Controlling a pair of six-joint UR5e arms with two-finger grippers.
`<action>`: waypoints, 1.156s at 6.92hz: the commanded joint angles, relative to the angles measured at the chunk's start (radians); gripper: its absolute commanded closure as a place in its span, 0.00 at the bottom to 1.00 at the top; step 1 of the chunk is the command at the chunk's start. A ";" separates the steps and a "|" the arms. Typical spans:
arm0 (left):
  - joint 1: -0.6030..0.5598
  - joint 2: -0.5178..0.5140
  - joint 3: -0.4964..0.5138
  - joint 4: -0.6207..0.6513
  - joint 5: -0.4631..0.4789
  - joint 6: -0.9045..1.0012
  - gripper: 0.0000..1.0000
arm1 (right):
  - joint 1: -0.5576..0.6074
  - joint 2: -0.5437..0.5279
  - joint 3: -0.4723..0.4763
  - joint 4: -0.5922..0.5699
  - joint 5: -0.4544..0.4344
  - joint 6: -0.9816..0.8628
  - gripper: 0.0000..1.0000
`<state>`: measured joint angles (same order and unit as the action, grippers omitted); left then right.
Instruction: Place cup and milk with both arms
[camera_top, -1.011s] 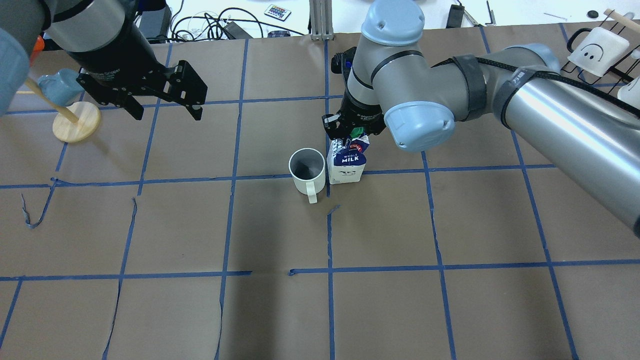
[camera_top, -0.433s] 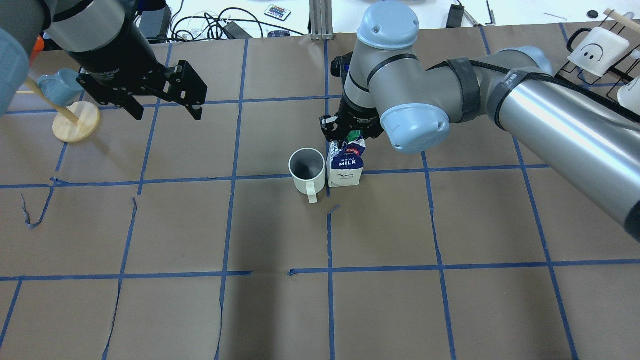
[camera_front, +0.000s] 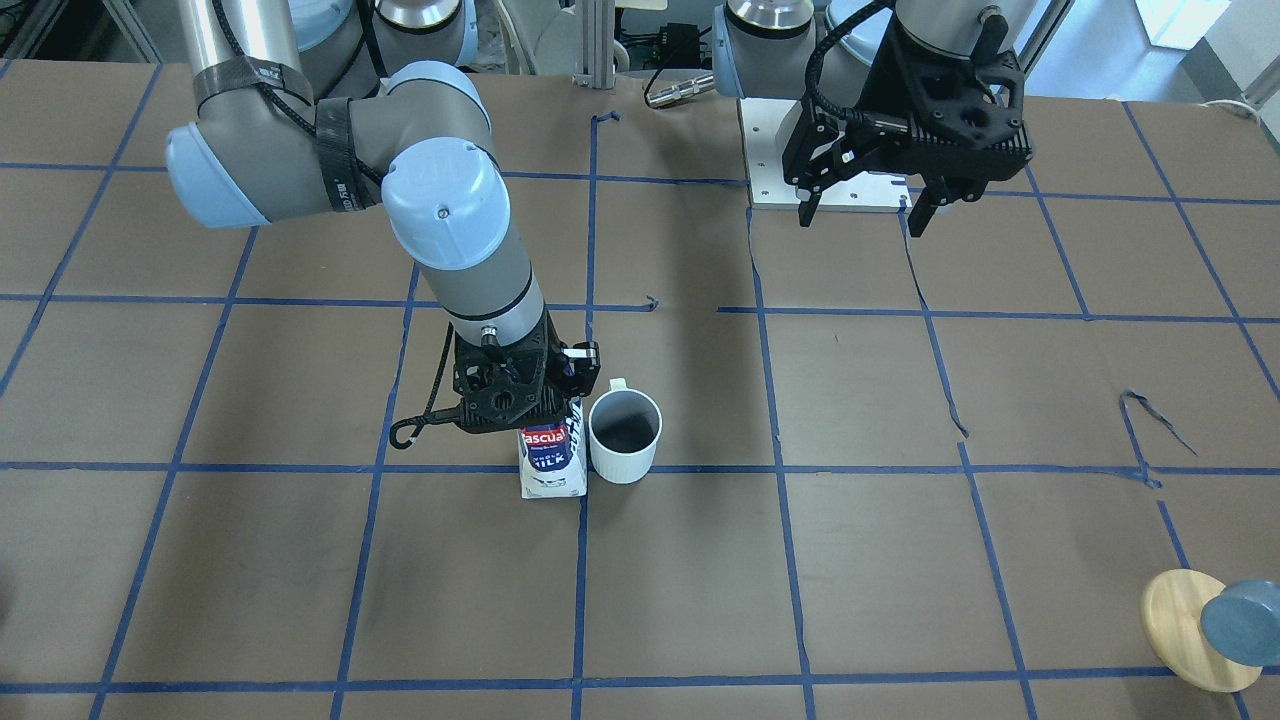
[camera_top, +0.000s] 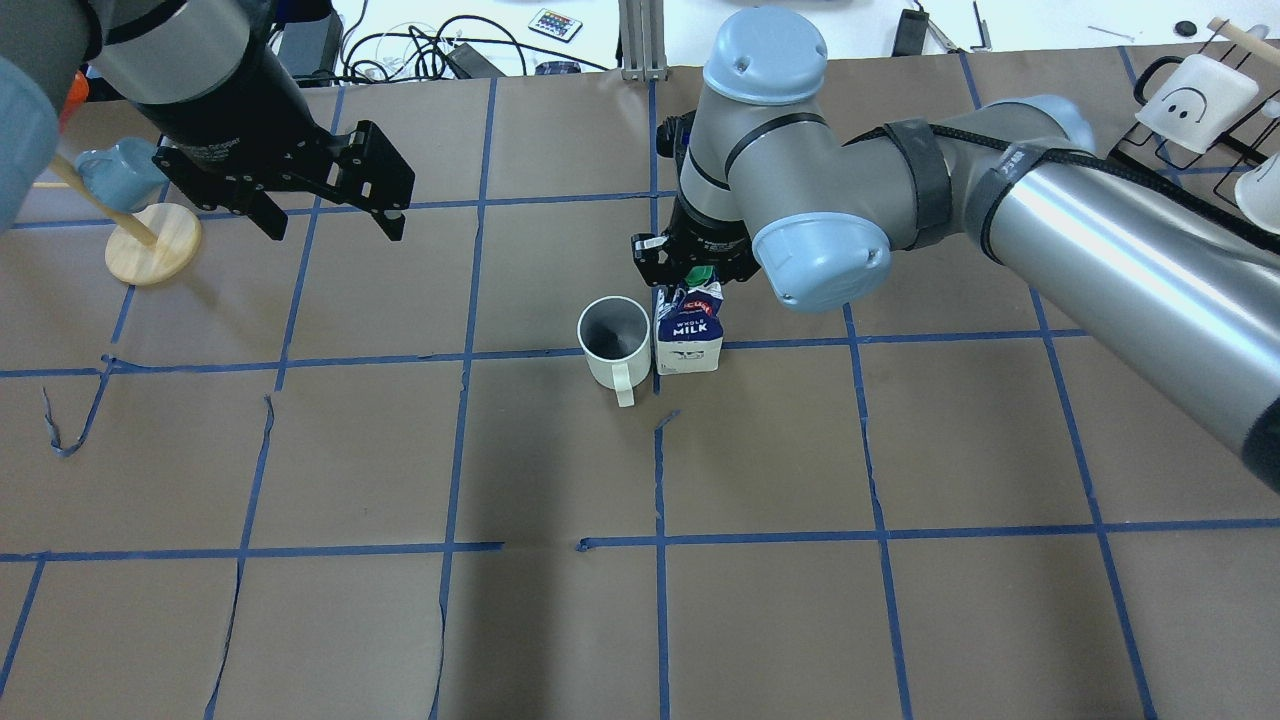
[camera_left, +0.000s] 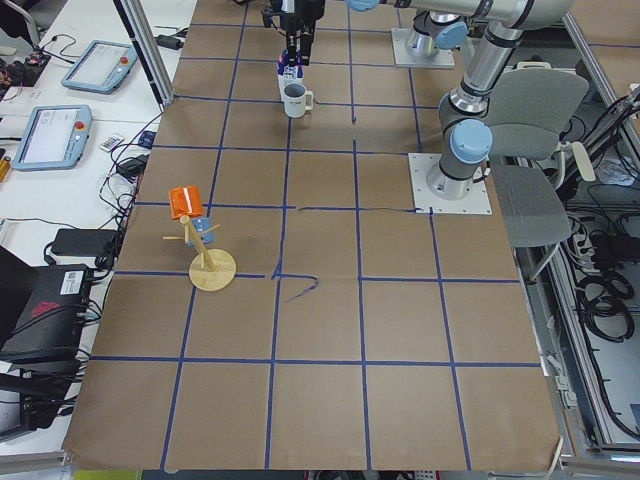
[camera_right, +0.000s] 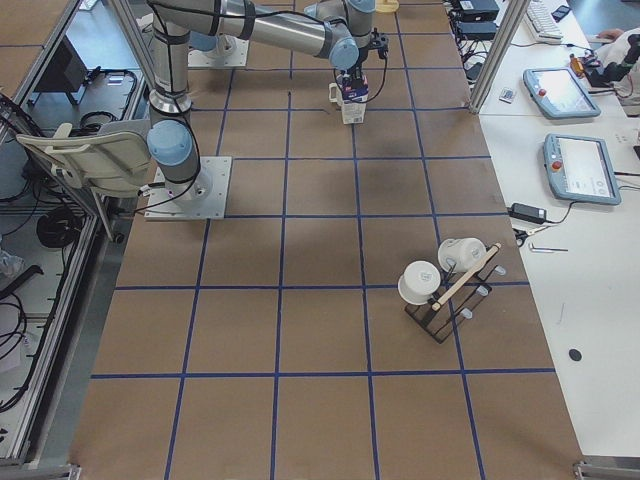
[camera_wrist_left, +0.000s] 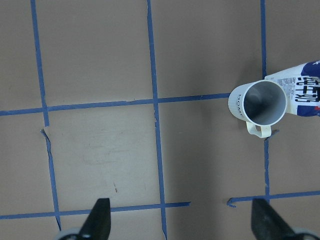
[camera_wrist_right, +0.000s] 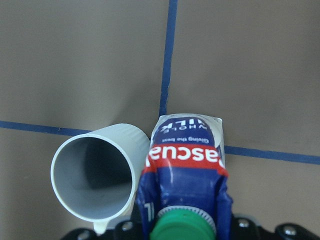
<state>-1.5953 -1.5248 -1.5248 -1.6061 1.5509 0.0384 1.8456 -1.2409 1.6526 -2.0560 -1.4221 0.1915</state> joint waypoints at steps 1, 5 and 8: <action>0.000 0.000 0.000 0.000 0.000 0.000 0.00 | 0.001 -0.002 -0.013 0.000 -0.003 0.020 0.00; 0.000 0.000 0.000 0.002 0.000 0.000 0.00 | -0.070 -0.003 -0.254 0.155 -0.182 -0.106 0.00; 0.000 0.002 0.000 0.000 0.002 0.000 0.00 | -0.259 -0.203 -0.228 0.290 -0.181 -0.248 0.00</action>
<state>-1.5953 -1.5235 -1.5248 -1.6060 1.5522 0.0384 1.6305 -1.3569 1.4075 -1.8075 -1.6014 -0.0041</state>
